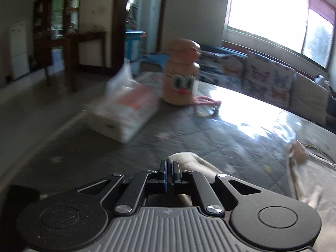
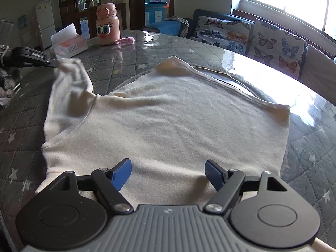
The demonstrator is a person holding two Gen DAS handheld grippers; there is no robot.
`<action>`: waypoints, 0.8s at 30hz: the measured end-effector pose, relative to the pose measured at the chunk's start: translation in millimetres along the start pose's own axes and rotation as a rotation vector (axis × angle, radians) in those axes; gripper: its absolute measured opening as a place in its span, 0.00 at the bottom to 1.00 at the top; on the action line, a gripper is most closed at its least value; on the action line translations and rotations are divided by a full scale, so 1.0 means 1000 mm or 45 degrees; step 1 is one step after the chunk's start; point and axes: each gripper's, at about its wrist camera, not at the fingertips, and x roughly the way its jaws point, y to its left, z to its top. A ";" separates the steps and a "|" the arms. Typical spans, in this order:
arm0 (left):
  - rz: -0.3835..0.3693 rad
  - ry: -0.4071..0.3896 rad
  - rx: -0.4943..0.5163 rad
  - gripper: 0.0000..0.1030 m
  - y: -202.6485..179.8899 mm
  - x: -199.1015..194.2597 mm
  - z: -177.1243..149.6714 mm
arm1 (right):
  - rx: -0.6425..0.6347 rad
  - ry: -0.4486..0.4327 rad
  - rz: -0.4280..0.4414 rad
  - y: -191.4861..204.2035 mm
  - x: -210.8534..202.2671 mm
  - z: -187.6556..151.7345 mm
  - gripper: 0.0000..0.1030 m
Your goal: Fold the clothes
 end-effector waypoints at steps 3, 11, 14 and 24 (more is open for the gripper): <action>0.026 0.008 0.008 0.04 0.011 -0.012 -0.006 | -0.007 -0.005 0.002 0.002 -0.002 0.000 0.77; 0.090 0.074 0.066 0.08 0.009 0.010 -0.010 | -0.034 -0.009 0.022 0.010 -0.006 -0.001 0.77; 0.102 0.052 0.075 0.10 0.007 0.007 -0.008 | -0.064 0.004 0.037 0.016 -0.008 -0.003 0.77; -0.116 0.082 0.239 0.10 -0.038 0.012 -0.011 | -0.163 -0.031 0.107 0.042 -0.001 0.017 0.77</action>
